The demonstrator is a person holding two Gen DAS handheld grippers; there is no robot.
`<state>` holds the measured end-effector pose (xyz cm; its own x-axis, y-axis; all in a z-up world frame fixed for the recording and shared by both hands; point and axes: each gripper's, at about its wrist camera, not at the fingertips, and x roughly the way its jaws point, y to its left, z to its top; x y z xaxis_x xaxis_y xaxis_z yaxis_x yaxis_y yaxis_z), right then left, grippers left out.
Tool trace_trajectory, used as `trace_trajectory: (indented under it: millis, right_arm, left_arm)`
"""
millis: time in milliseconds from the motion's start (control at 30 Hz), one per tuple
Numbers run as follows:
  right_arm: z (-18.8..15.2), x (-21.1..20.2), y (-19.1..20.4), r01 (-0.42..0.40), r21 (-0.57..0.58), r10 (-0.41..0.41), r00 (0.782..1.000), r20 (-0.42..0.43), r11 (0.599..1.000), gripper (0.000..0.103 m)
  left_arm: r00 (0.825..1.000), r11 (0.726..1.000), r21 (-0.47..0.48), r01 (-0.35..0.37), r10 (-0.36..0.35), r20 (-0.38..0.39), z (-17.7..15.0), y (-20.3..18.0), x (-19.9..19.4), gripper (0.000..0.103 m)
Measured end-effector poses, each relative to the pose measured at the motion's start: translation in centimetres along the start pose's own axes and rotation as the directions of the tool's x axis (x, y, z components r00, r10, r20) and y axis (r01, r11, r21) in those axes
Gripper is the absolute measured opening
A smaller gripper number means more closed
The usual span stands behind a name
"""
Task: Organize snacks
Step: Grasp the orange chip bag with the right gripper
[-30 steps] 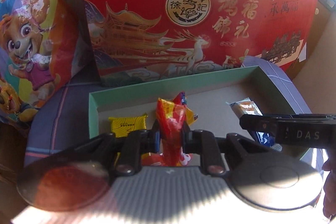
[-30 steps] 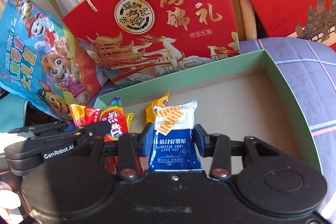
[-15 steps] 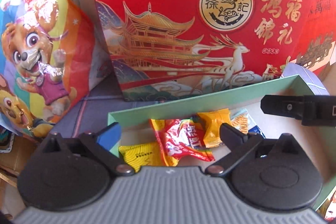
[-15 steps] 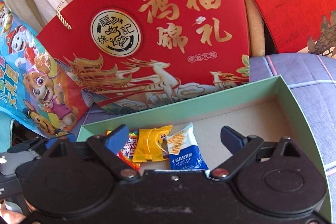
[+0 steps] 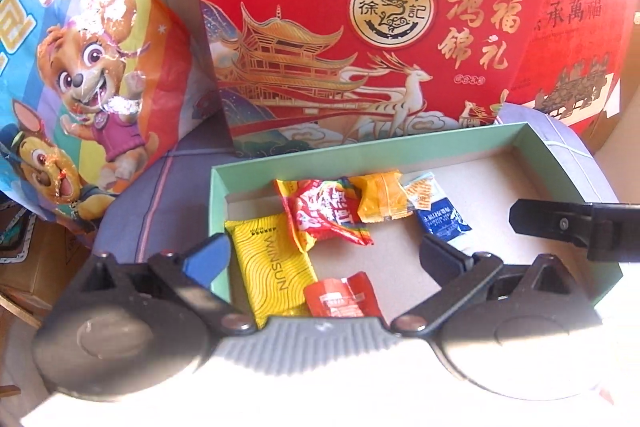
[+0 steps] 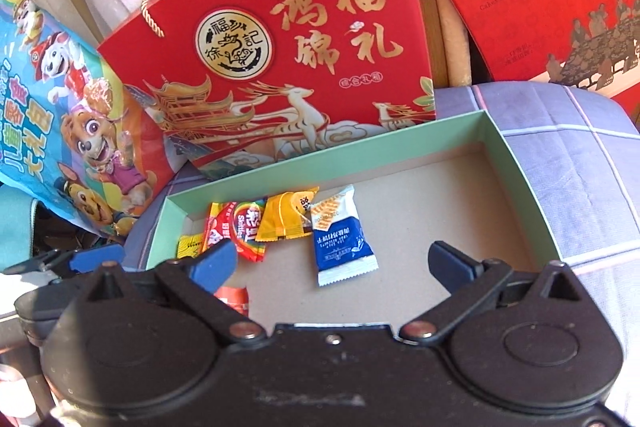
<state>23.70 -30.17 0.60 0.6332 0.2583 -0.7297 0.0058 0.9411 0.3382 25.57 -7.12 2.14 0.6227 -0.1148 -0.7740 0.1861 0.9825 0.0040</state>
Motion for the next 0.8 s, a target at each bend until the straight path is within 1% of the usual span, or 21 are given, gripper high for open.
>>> trace_trajectory:
  millis: [167,300,433,567,800]
  right_arm:
    - [-2.0,-3.7,-0.7,0.003,0.006,-0.003,1.000,-0.001,1.000,0.103]
    - [-3.7,-5.6,-1.8,0.001,0.018,-0.001,1.000,-0.003,1.000,0.103]
    - [-5.6,-6.9,-3.2,0.009,0.043,-0.009,1.000,-0.015,0.999,0.103]
    - [-7.1,-7.4,-4.7,0.014,0.075,-0.011,0.999,-0.037,0.997,0.103]
    - [-9.0,-8.6,-7.8,0.036,0.115,-0.031,0.998,-0.048,0.993,0.103]
  left_arm:
    - [1.000,1.000,0.009,0.024,-0.024,0.007,-2.3,-0.5,-3.4,0.103]
    - [0.999,0.999,0.001,0.045,-0.045,0.004,-5.0,-0.3,-5.4,0.103]
    - [0.998,0.998,-0.009,0.056,-0.056,-0.042,-7.6,-0.5,-5.9,0.103]
    - [0.994,0.997,0.004,0.081,-0.080,-0.073,-9.3,-1.8,-6.0,0.103]
    - [0.989,0.989,0.097,0.116,-0.105,-0.106,-10.8,-5.8,-5.6,0.103]
